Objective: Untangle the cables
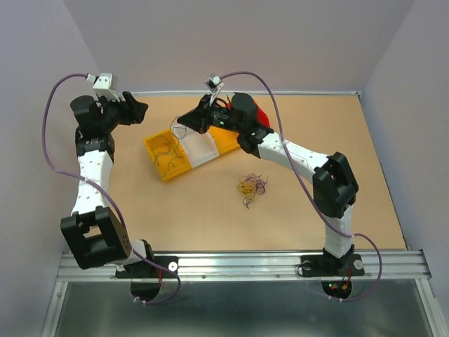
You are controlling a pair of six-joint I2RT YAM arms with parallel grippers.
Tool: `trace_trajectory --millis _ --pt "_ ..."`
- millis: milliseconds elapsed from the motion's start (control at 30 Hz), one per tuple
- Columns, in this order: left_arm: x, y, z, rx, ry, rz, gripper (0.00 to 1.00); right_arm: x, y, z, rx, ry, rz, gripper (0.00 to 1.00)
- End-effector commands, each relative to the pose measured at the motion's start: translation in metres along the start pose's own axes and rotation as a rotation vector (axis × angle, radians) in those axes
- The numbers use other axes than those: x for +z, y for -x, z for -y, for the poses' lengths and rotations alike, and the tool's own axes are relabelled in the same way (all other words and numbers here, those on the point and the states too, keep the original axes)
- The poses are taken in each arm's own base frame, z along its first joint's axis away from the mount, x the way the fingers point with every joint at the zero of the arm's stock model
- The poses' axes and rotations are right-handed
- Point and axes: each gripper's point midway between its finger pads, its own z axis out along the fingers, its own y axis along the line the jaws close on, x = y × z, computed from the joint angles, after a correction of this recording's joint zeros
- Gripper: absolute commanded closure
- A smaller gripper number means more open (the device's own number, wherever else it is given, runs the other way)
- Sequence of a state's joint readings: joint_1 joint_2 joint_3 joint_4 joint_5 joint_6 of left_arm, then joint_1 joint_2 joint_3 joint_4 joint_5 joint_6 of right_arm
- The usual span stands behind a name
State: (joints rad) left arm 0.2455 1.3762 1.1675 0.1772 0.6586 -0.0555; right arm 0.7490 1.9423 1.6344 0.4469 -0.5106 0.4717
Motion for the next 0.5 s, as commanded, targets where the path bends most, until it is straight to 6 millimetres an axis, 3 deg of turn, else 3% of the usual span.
trace_trajectory --millis 0,100,167,200,233,267,333,467 --pt "-0.028 0.007 0.006 0.045 0.026 0.021 0.29 0.023 0.014 -0.001 -0.046 -0.002 0.043 0.99" --pt "-0.041 0.007 -0.006 0.067 0.125 0.046 0.29 0.037 0.007 0.014 -0.056 -0.027 0.033 0.99" --pt "-0.046 -0.006 -0.010 0.085 0.148 0.035 0.29 0.048 0.002 0.025 -0.062 -0.043 0.031 0.99" --pt "-0.048 -0.013 -0.010 0.087 0.150 0.034 0.29 0.054 -0.015 0.036 -0.059 -0.061 0.003 1.00" --pt "-0.048 -0.009 -0.009 0.096 0.147 0.048 0.29 0.055 -0.010 0.033 -0.069 -0.056 0.009 0.99" --pt "-0.048 -0.021 -0.009 0.087 0.142 0.033 0.30 0.060 -0.021 0.042 -0.066 -0.069 -0.008 0.99" --pt "-0.046 -0.024 -0.007 0.097 0.118 0.051 0.31 0.067 -0.026 0.045 -0.075 -0.070 -0.014 0.99" --pt "-0.043 -0.041 -0.002 0.059 0.062 0.057 0.32 0.072 -0.061 0.058 -0.053 -0.087 -0.067 0.99"
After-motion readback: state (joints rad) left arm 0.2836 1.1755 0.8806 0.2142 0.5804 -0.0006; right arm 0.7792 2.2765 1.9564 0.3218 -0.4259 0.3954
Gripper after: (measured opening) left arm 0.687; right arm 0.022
